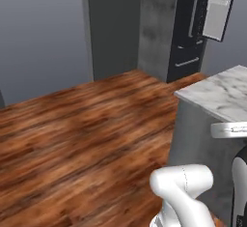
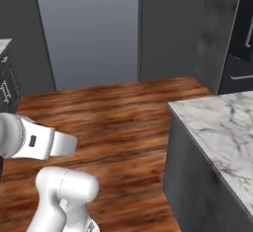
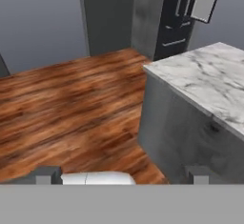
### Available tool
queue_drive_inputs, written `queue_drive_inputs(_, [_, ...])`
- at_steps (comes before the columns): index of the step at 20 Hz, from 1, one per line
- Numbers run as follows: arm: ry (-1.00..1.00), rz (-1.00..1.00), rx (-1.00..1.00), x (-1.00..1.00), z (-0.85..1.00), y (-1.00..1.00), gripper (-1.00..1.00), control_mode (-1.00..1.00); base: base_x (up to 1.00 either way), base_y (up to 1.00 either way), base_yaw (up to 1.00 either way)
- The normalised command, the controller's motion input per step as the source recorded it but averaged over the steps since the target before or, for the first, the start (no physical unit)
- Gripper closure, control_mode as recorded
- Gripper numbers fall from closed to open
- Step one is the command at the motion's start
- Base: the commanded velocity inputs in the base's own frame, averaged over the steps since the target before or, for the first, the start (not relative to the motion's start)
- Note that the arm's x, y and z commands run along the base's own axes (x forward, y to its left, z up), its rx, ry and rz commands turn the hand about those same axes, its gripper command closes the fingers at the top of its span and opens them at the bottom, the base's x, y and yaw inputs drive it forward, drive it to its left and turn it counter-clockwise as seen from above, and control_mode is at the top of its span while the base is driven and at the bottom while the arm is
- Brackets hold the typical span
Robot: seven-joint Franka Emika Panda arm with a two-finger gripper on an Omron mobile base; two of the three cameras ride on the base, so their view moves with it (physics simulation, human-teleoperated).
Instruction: Place the cold items (squash and broccoli) from the fridge in one tupperware on the dining counter. Place the warm items (kebab skewer and hot dog) in the stove area in another tupperware.
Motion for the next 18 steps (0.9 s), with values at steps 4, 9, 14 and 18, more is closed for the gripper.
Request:
queue_drive_inputs(4, [0.00,0.00,0.00,0.00,0.00,0.00,-1.00,1.00,1.00,0.55,-0.15])
queue_drive_inputs(9, [0.00,0.00,0.00,0.00,0.00,0.00,-1.00,1.00,1.00,0.53,-0.13])
queue_drive_inputs(14, [0.00,0.00,0.00,0.00,0.00,0.00,-1.00,1.00,1.00,0.43,-0.15])
queue_drive_inputs(18, [0.00,0.00,0.00,0.00,0.00,0.00,-1.00,1.00,1.00,0.31,-0.18])
